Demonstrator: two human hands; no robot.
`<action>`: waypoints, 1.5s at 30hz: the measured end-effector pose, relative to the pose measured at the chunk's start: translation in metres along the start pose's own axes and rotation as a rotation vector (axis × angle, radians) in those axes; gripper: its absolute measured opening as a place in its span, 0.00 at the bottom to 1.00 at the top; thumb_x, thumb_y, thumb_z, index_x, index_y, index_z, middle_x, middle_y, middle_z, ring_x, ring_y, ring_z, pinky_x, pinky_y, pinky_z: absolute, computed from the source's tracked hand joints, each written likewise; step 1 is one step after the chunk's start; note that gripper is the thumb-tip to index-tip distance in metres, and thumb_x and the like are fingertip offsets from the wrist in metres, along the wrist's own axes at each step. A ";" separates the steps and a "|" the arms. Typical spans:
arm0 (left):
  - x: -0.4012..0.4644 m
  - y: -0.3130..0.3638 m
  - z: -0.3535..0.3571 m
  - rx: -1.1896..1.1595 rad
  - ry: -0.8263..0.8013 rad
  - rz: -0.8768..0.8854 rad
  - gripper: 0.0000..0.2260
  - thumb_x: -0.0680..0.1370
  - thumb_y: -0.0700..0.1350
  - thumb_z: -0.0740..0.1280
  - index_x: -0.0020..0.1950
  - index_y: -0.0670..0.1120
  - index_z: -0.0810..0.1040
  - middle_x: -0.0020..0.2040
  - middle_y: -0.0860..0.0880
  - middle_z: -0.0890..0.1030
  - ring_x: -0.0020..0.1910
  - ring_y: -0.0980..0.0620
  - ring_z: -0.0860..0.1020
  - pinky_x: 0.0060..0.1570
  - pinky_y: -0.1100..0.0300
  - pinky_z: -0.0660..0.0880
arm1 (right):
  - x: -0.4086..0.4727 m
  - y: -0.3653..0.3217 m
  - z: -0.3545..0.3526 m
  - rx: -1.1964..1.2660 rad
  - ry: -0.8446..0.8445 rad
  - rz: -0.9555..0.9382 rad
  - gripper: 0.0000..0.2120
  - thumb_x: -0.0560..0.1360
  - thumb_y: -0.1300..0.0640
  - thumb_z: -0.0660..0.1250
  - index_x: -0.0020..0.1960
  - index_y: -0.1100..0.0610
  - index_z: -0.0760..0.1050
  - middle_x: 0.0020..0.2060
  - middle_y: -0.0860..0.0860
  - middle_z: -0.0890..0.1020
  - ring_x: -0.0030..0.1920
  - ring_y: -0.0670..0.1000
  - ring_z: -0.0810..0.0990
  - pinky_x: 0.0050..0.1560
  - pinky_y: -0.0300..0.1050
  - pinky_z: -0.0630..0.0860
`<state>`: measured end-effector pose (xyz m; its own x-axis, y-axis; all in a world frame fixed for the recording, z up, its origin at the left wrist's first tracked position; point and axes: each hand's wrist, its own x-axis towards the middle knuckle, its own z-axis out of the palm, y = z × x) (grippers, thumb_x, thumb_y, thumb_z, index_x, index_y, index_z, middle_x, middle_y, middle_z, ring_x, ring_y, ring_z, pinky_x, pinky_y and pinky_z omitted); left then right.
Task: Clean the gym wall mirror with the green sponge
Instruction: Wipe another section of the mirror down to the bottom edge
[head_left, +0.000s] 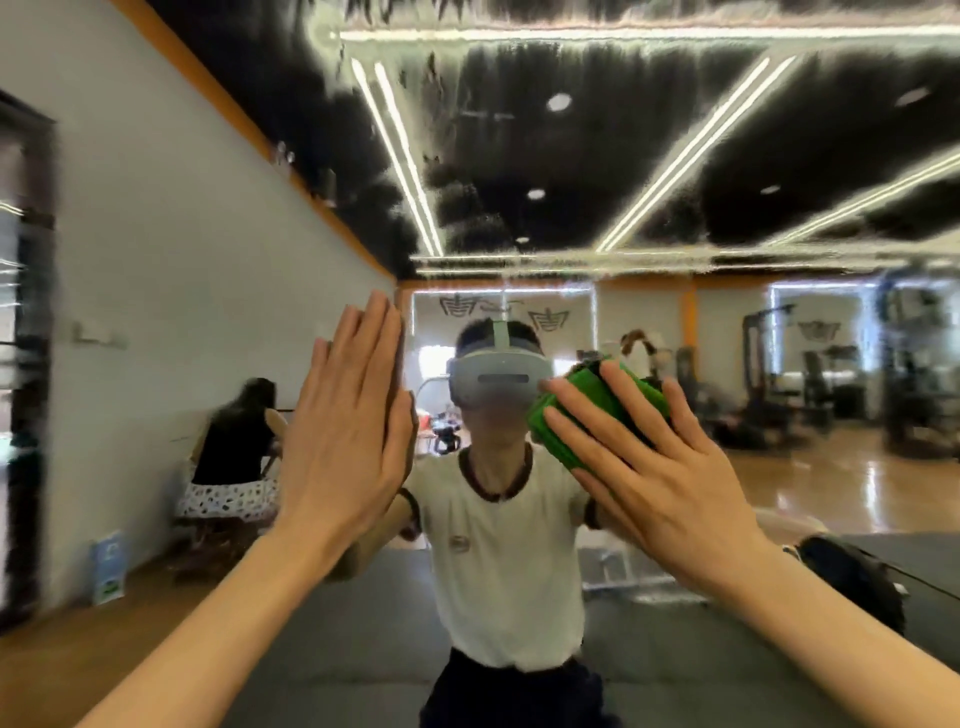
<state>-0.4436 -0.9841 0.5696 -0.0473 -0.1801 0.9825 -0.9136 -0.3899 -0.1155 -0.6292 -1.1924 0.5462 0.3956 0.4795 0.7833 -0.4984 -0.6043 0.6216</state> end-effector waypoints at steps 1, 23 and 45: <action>-0.001 -0.001 0.003 0.006 0.005 0.000 0.27 0.84 0.49 0.51 0.83 0.43 0.54 0.83 0.47 0.52 0.82 0.55 0.45 0.80 0.58 0.40 | 0.006 0.003 0.001 -0.004 -0.012 0.004 0.24 0.86 0.51 0.51 0.80 0.55 0.58 0.79 0.53 0.61 0.80 0.57 0.54 0.80 0.56 0.43; 0.000 -0.006 0.008 0.042 0.043 0.038 0.27 0.84 0.49 0.51 0.83 0.42 0.54 0.83 0.47 0.52 0.82 0.53 0.48 0.80 0.58 0.43 | 0.167 -0.034 0.024 0.200 0.178 0.320 0.23 0.85 0.61 0.49 0.79 0.60 0.61 0.78 0.57 0.63 0.79 0.60 0.57 0.80 0.57 0.50; -0.001 -0.007 0.011 0.065 0.058 -0.010 0.27 0.85 0.48 0.50 0.82 0.38 0.54 0.83 0.42 0.52 0.82 0.48 0.48 0.80 0.57 0.40 | 0.109 0.013 0.004 0.163 0.156 0.755 0.26 0.83 0.60 0.52 0.80 0.63 0.55 0.80 0.60 0.58 0.80 0.60 0.53 0.80 0.58 0.46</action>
<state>-0.4325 -0.9905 0.5678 -0.0639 -0.1240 0.9902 -0.8859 -0.4497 -0.1135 -0.5894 -1.1503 0.6395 -0.1239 -0.0216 0.9921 -0.4645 -0.8822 -0.0772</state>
